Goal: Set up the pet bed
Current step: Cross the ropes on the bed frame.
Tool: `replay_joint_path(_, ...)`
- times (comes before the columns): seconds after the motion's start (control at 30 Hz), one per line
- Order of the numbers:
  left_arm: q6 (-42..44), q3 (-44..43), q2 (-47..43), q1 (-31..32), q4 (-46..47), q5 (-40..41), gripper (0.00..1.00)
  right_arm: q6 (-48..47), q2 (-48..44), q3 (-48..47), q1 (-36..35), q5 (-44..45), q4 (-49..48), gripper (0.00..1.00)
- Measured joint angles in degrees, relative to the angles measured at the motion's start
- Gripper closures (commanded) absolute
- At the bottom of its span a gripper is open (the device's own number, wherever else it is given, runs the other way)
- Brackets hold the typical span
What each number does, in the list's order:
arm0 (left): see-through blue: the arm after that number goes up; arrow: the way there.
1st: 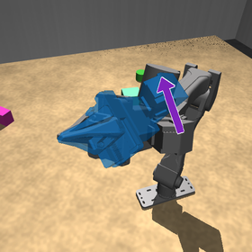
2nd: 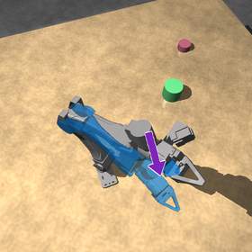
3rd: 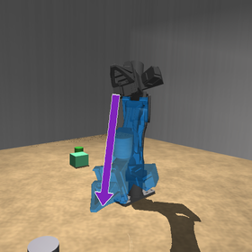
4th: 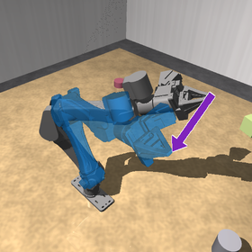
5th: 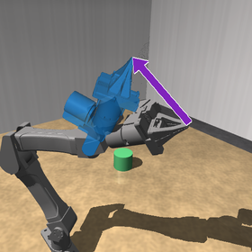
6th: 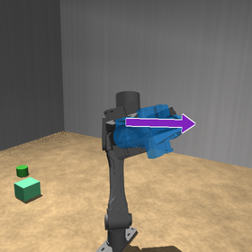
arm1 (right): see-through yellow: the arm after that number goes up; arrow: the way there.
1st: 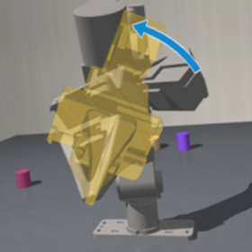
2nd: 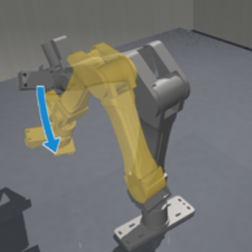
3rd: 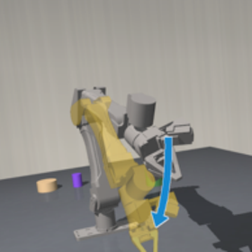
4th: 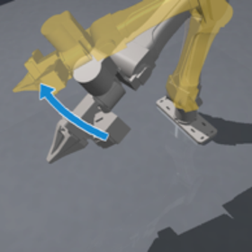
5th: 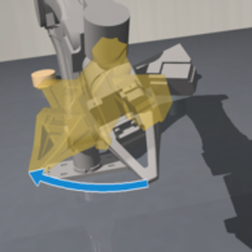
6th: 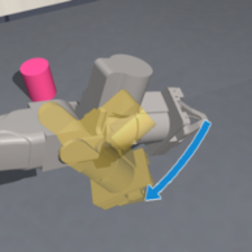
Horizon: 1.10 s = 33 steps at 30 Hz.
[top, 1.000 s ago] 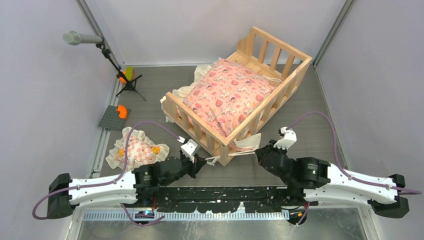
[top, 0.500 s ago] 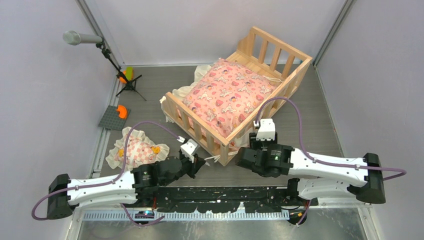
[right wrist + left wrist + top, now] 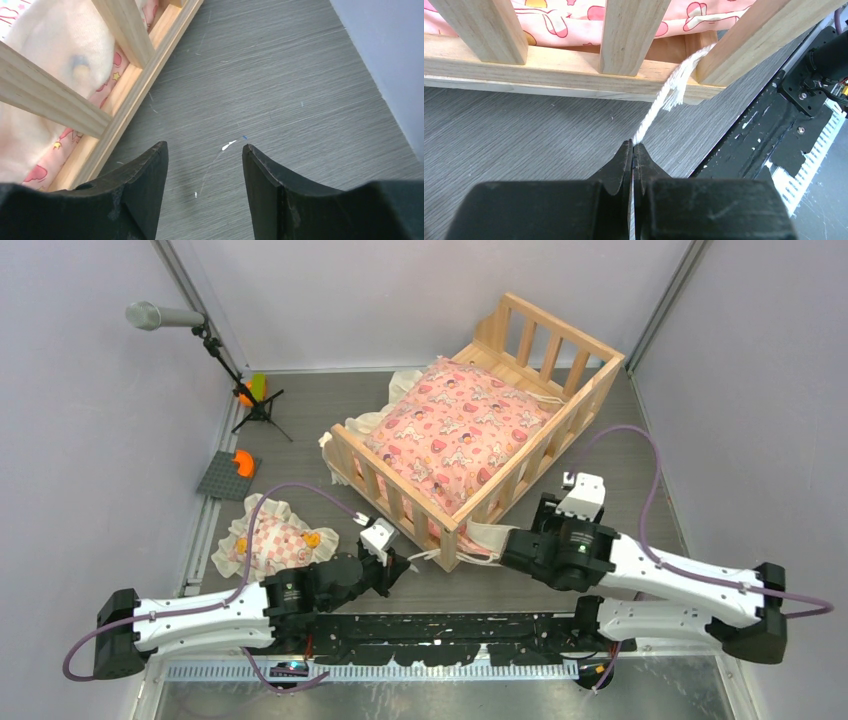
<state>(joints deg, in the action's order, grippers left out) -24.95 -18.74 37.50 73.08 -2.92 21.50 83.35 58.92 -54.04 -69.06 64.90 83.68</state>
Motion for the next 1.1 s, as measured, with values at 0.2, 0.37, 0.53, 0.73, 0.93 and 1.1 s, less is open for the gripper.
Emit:
replay_joint_path(0.2, 0.00, 0.00, 0.11, 0.00, 0.00, -0.02, 1.00, -7.48, -12.63, 4.07, 0.35, -5.31, -8.87, 0.36)
replay_joint_path(0.37, 0.00, 0.00, 0.94, 0.00, 0.04, -0.22, 1.00, -13.44, -28.61, 10.67, 0.35, -15.34, -17.86, 0.37)
replay_joint_path(0.53, 0.00, 0.00, 1.77, 0.00, 0.04, -0.26, 1.00, -19.93, -48.00, 15.47, 0.57, -25.40, -26.12, 0.35)
replay_joint_path(0.73, 0.00, -0.02, 1.88, 0.00, 0.02, -0.22, 1.00, -24.81, -44.30, 20.35, 0.57, -38.38, -34.49, 0.26)
replay_joint_path(0.93, 0.00, -0.68, 1.01, 0.00, -0.57, -0.22, 1.00, -26.77, -37.24, 25.59, 0.55, -39.69, -40.19, 0.25)
replay_joint_path(1.1, 0.00, -0.96, 0.31, 0.00, -0.81, -0.20, 1.00, -27.74, -37.09, 31.04, 0.55, -39.15, -48.17, 0.26)
